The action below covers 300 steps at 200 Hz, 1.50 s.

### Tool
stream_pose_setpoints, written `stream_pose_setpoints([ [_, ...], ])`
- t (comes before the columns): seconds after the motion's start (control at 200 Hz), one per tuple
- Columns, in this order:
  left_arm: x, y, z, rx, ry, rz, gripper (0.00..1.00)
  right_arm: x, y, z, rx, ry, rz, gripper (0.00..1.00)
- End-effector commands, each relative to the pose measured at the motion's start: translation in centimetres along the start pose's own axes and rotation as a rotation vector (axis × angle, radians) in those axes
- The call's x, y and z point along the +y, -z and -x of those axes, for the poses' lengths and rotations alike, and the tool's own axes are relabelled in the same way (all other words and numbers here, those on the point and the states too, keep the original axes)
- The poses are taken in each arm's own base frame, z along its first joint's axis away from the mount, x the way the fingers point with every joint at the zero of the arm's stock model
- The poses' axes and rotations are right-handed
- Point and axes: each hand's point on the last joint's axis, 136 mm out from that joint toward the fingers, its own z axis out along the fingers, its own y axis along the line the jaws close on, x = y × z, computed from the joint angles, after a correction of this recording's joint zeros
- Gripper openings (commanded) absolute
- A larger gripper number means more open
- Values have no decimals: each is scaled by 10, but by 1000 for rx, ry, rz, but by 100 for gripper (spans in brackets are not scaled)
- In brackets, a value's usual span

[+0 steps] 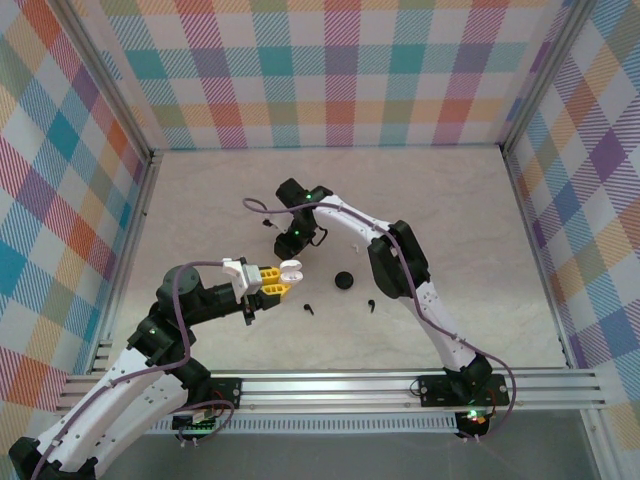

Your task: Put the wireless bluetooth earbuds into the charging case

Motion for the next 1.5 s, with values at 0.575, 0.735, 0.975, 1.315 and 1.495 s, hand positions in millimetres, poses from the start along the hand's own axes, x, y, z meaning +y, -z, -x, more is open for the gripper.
stream_pose_setpoints([
  [0.575, -4, 3, 1, -7, -18, -7, 0, -5, 23, -29, 98, -106, -92, 42],
  [0.735, -5, 3, 1, -9, -19, -8, 0, -13, 28, -31, 87, -120, -117, 47],
  [0.975, -5, 4, 1, -11, -17, -8, 0, -9, 26, -33, 86, -140, -78, 39],
  [1.315, -5, 4, 1, -11, -17, -8, 0, -6, 25, -33, 85, -142, -56, 24],
  [1.495, -5, 4, 0, -10, -14, -4, 0, -4, 27, -34, 87, -182, -49, 17],
])
